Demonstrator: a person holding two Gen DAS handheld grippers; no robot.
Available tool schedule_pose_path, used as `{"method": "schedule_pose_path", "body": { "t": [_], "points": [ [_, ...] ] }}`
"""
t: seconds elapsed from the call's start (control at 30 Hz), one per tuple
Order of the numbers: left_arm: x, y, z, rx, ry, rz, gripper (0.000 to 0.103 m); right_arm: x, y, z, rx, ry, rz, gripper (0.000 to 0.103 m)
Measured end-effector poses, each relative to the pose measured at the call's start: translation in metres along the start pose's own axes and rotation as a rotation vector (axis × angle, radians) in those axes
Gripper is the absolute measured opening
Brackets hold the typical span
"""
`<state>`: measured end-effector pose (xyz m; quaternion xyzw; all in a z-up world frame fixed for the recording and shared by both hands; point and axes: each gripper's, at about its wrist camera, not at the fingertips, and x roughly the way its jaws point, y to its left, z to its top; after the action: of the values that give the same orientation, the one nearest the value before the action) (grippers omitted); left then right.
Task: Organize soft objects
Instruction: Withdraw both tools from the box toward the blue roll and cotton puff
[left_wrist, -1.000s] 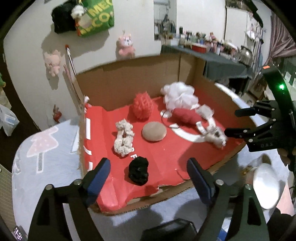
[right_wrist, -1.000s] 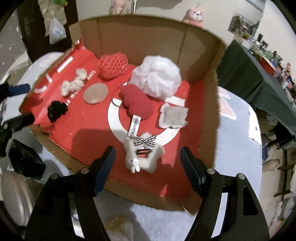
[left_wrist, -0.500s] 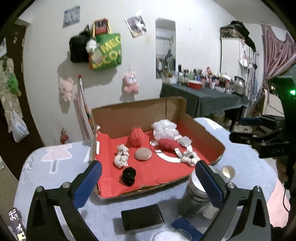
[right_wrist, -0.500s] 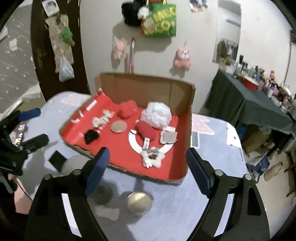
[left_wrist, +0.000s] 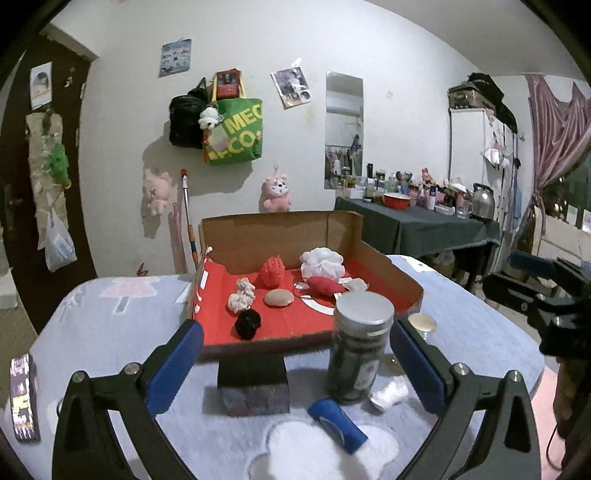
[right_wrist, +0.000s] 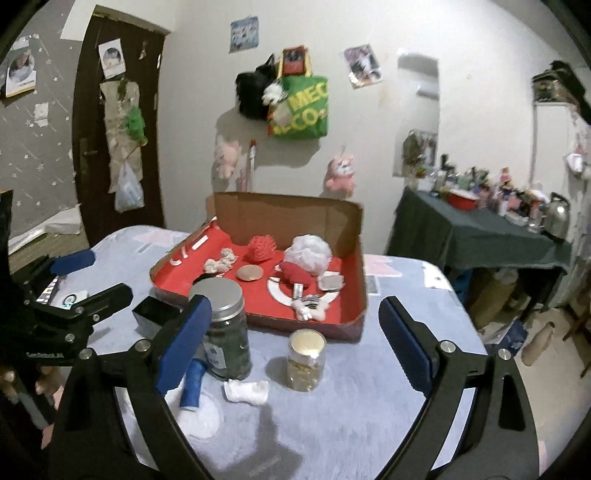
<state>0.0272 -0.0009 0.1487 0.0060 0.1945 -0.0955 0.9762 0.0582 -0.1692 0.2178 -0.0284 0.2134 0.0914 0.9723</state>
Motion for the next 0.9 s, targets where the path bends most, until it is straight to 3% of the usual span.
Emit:
{"method": "schedule_pose_path", "body": {
  "t": [0.27,0.5,0.9],
  "points": [
    [-0.010,-0.005,-0.028,-0.018,-0.041,0.011,0.103,-0.013,0.003,-0.039,0.040,-0.057,-0.004,0.096],
    [-0.006,-0.012,-0.055,0.002,-0.025,0.030,0.103,-0.011,0.004,-0.070,0.082,-0.073,-0.019,0.096],
    [0.013,-0.010,-0.093,-0.023,0.075,0.041,0.103,0.015,0.007,-0.115,0.121,0.023,-0.043,0.096]
  ]
}}
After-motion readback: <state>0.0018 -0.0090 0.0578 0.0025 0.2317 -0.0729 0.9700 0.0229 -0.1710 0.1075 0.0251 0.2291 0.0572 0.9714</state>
